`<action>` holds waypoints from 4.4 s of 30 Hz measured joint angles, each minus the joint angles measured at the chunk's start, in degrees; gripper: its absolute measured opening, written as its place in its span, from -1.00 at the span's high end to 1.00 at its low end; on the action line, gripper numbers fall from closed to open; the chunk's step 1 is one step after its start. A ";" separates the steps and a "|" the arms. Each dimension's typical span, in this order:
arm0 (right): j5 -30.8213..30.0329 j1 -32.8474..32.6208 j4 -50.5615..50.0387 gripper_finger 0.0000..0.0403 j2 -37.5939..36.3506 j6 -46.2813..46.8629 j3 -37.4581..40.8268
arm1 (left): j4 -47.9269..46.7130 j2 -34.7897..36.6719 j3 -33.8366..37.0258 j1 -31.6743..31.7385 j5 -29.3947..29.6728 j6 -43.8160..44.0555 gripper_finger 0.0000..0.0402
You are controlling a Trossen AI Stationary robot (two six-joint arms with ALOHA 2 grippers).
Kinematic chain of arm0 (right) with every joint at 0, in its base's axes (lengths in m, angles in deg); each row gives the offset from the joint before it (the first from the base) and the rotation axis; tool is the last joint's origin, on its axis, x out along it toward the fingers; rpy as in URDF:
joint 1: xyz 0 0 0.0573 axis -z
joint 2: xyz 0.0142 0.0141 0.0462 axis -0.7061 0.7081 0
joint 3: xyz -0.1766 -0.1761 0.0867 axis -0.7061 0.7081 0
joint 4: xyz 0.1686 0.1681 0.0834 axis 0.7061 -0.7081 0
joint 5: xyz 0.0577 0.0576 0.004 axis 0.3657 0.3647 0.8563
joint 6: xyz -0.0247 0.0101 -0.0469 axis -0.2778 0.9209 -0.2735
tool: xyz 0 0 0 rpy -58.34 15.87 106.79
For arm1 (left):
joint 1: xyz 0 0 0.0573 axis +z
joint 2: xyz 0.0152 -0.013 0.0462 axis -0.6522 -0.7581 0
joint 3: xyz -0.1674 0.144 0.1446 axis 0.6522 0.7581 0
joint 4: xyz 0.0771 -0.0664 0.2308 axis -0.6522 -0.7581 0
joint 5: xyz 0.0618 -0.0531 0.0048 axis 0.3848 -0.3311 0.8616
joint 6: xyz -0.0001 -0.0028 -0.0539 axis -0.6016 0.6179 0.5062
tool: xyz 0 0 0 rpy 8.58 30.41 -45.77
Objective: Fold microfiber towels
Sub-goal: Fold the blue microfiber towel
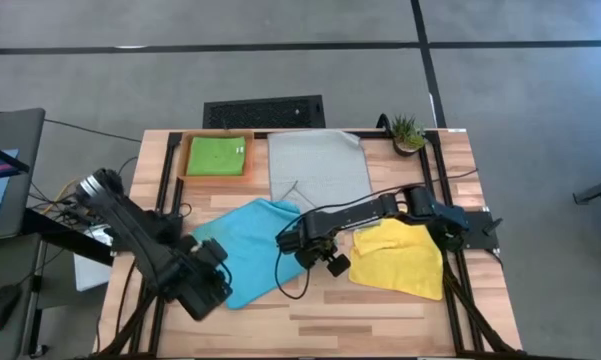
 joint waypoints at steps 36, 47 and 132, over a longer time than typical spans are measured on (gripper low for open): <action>0.30 3.08 3.49 0.97 -2.69 3.75 -0.05 | 29.06 -16.88 7.06 -8.20 -2.30 -24.99 0.18; 0.30 3.03 3.56 0.96 -2.65 3.69 -0.05 | 31.27 -16.86 11.61 -8.01 -3.48 -24.99 0.18; 0.45 3.01 -1.56 0.77 -2.21 5.52 -0.10 | 33.30 -16.80 9.27 -7.68 -9.33 6.57 1.00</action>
